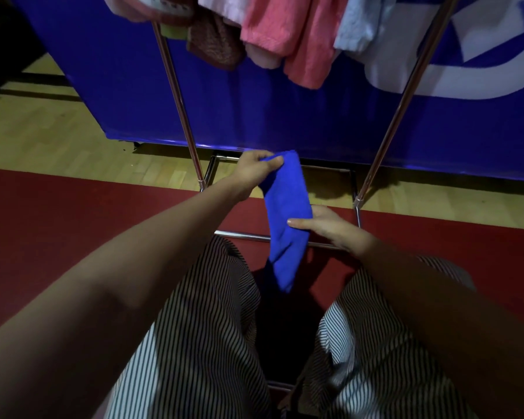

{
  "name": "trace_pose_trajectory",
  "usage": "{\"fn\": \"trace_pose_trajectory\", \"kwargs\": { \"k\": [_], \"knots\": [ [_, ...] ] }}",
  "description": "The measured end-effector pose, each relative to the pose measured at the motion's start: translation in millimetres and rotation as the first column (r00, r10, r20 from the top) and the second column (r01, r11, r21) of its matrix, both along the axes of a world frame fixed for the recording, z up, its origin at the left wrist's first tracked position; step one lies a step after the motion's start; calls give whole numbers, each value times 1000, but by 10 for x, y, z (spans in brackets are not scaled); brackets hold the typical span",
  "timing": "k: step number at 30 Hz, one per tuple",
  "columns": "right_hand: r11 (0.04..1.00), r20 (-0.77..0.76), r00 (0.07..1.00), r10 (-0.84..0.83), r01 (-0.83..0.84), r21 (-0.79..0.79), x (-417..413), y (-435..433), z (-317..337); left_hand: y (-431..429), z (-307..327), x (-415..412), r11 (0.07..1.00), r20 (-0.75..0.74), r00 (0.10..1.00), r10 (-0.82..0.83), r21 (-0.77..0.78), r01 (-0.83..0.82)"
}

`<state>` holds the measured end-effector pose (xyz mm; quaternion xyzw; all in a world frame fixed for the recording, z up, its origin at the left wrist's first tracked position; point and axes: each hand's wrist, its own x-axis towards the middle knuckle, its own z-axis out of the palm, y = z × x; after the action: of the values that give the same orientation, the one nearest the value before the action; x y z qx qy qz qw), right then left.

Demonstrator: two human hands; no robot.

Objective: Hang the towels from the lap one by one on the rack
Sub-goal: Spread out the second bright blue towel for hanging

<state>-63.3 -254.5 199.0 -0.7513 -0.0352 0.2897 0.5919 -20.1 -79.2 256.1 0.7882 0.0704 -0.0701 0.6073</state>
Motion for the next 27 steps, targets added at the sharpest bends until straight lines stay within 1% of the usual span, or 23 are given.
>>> {"fn": "trace_pose_trajectory", "kwargs": {
  "k": [1,2,3,4,5,6,7,8,9,10,11,13,16,17,18,19,20,22,23,24,26,27],
  "knots": [
    [1000,11,1000,-22,22,-6,-15,8,49,37,-12,5,990,-29,997,74,123,-70],
    [999,22,999,-24,25,-37,-18,23,73,94,-59,32,961,-46,995,83,269,-68],
    [997,24,1000,-3,5,-81,-38,44,105,145,-76,15,915,-56,998,37,402,-11],
    [990,25,999,43,-39,-137,-42,69,124,174,-53,-2,863,-25,998,-65,501,69],
    [975,27,995,98,-90,-202,-74,108,191,177,3,-35,828,10,978,-211,533,173],
    [961,42,989,139,-125,-247,-90,153,235,137,83,-98,819,23,933,-359,487,303],
    [947,77,983,164,-135,-291,-103,195,309,68,176,-171,780,-6,869,-495,438,447],
    [949,98,981,170,-136,-285,-104,220,337,-23,278,-253,701,-82,786,-613,402,589],
    [949,117,979,169,-129,-286,-132,250,428,-102,327,-308,615,-160,711,-685,396,682],
    [961,124,981,148,-113,-253,-118,256,440,-156,334,-344,545,-229,665,-711,418,726],
    [966,137,983,125,-89,-243,-146,283,531,-179,312,-362,505,-252,656,-712,465,727],
    [979,159,983,94,-62,-196,-166,279,680,-151,305,-375,480,-220,700,-679,589,651],
    [995,89,995,54,-46,-89,-150,218,807,-66,407,-365,437,-126,766,-631,758,484],
    [996,66,996,57,-53,-74,-190,198,867,-35,451,-357,442,-76,777,-625,786,433],
    [995,42,996,81,-79,-57,-194,152,868,-4,514,-344,472,-16,791,-612,795,381],
    [993,2,994,113,-113,-45,-222,122,857,37,530,-316,524,50,808,-587,784,332],
    [986,-17,988,151,-152,-65,-233,82,829,80,570,-288,592,124,827,-548,756,279],
    [982,-7,987,158,-158,-101,-277,20,866,172,635,-246,722,235,853,-466,658,213],
    [989,-4,993,117,-117,-89,-280,-5,896,204,676,-247,762,239,867,-438,610,217],
    [996,-14,997,72,-73,-43,-286,-19,949,222,718,-253,791,210,881,-424,559,247],
    [995,-45,999,14,-10,100,-268,-41,1069,241,762,-280,828,113,891,-440,437,353],
    [980,-63,998,-16,28,195,-257,-45,1148,233,784,-320,835,57,880,-472,351,425]
  ]
}}
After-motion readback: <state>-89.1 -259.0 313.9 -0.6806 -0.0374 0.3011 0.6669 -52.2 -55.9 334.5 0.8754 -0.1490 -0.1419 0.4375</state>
